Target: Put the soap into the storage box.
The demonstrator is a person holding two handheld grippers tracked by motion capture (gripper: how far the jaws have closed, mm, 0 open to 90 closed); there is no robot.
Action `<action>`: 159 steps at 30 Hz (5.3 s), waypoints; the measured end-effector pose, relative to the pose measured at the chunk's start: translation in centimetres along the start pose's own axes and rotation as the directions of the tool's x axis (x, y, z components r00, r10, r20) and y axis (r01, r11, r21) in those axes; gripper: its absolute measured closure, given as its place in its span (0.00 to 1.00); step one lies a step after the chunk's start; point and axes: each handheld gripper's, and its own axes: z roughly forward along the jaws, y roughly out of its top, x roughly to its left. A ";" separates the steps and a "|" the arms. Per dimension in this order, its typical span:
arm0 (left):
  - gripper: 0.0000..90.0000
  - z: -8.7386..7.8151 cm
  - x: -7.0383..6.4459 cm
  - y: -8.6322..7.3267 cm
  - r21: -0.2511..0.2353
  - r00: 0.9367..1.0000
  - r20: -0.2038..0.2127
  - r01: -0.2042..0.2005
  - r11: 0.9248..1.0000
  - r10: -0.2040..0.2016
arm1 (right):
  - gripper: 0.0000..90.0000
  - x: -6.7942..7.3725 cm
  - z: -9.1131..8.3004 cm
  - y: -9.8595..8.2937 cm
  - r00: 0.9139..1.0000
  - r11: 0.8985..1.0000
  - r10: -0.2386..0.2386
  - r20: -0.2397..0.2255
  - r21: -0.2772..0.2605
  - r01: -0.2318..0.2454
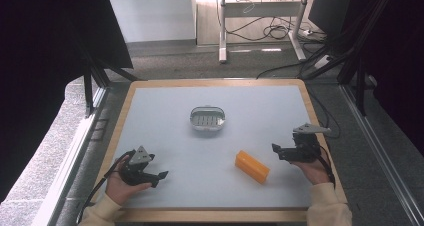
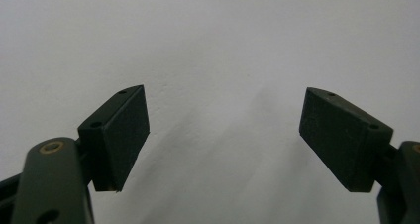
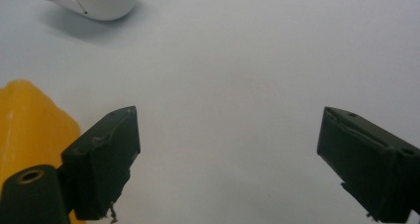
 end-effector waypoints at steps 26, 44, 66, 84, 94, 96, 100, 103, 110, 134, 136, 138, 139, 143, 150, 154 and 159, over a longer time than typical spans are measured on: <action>0.21 -0.7 0.1 -0.2 -0.033 1.000 -0.009 0.014 0.999 -0.014 | 0.17 0.5 -1.3 0.3 0.998 0.997 -0.062 -0.028 0.041 0.063; 0.21 -0.7 0.2 -0.1 -0.027 1.000 0.001 0.003 1.000 -0.003 | 0.20 1.8 -3.2 1.9 0.993 0.995 -0.103 -0.050 -0.009 0.102; 0.21 -0.6 0.1 -0.2 -0.026 1.000 -0.003 0.011 1.000 -0.011 | 0.26 3.4 -3.9 3.0 0.987 0.991 -0.133 -0.087 0.009 0.134; 0.21 -0.7 0.1 -0.2 -0.029 1.000 -0.019 0.008 1.000 -0.009 | 0.27 5.3 -4.0 4.0 0.971 0.979 -0.197 -0.134 0.028 0.202; 0.21 -0.6 0.2 -0.2 -0.017 1.000 -0.012 0.006 1.000 -0.006 | 0.27 6.1 -3.4 4.2 0.962 0.970 -0.219 -0.162 0.067 0.232; 0.21 -0.6 0.2 -0.2 -0.018 1.000 -0.009 0.008 1.000 -0.008 | 0.28 6.4 -3.0 4.1 0.958 0.966 -0.227 -0.173 0.085 0.244; 0.21 -0.6 0.2 -0.2 -0.017 1.000 -0.005 0.008 1.000 -0.008 | 0.28 7.1 -2.1 4.0 0.952 0.956 -0.230 -0.203 0.136 0.260; 0.21 -0.5 0.2 -0.1 -0.019 1.000 -0.003 0.006 1.000 -0.006 | 0.28 7.6 -1.5 3.9 0.946 0.947 -0.239 -0.218 0.162 0.277; 0.21 -0.7 0.2 -0.1 -0.026 1.000 -0.006 0.000 1.000 0.000 | 0.28 8.9 -0.2 4.1 0.933 0.928 -0.269 -0.240 0.196 0.318; 0.21 -0.7 0.2 -0.1 -0.021 1.000 -0.008 -0.010 1.000 0.010 | 0.44 10.1 2.6 3.1 0.937 0.877 -0.255 -0.238 0.351 0.327; 0.21 -0.7 0.2 -0.1 -0.019 1.000 -0.008 -0.009 1.000 0.009 | 0.47 10.3 2.9 3.0 0.936 0.867 -0.257 -0.239 0.370 0.332; 0.21 -0.6 0.2 -0.1 -0.017 1.000 -0.006 -0.011 1.000 0.011 | 0.51 10.4 3.2 2.9 0.936 0.856 -0.256 -0.241 0.393 0.335; 0.21 -0.6 0.2 -0.1 -0.017 1.000 -0.007 -0.011 1.000 0.011 | 0.54 10.4 3.4 2.8 0.935 0.851 -0.258 -0.242 0.401 0.338; 0.21 -0.7 0.2 -0.1 -0.021 1.000 -0.007 -0.009 1.000 0.009 | 0.60 10.5 3.8 2.6 0.935 0.836 -0.255 -0.247 0.430 0.341; 0.21 -0.6 0.2 -0.1 -0.020 1.000 -0.005 -0.010 1.000 0.010 | 0.68 10.8 4.4 2.5 0.927 0.820 -0.264 -0.266 0.445 0.361; 0.21 -0.6 0.2 -0.1 -0.023 1.000 -0.004 -0.006 1.000 0.006 | 0.68 10.8 4.4 2.6 0.925 0.817 -0.267 -0.270 0.445 0.366; 0.21 -0.7 0.2 -0.1 -0.027 1.000 -0.008 -0.006 1.000 0.006 | 0.68 10.7 4.3 2.6 0.924 0.817 -0.268 -0.272 0.444 0.368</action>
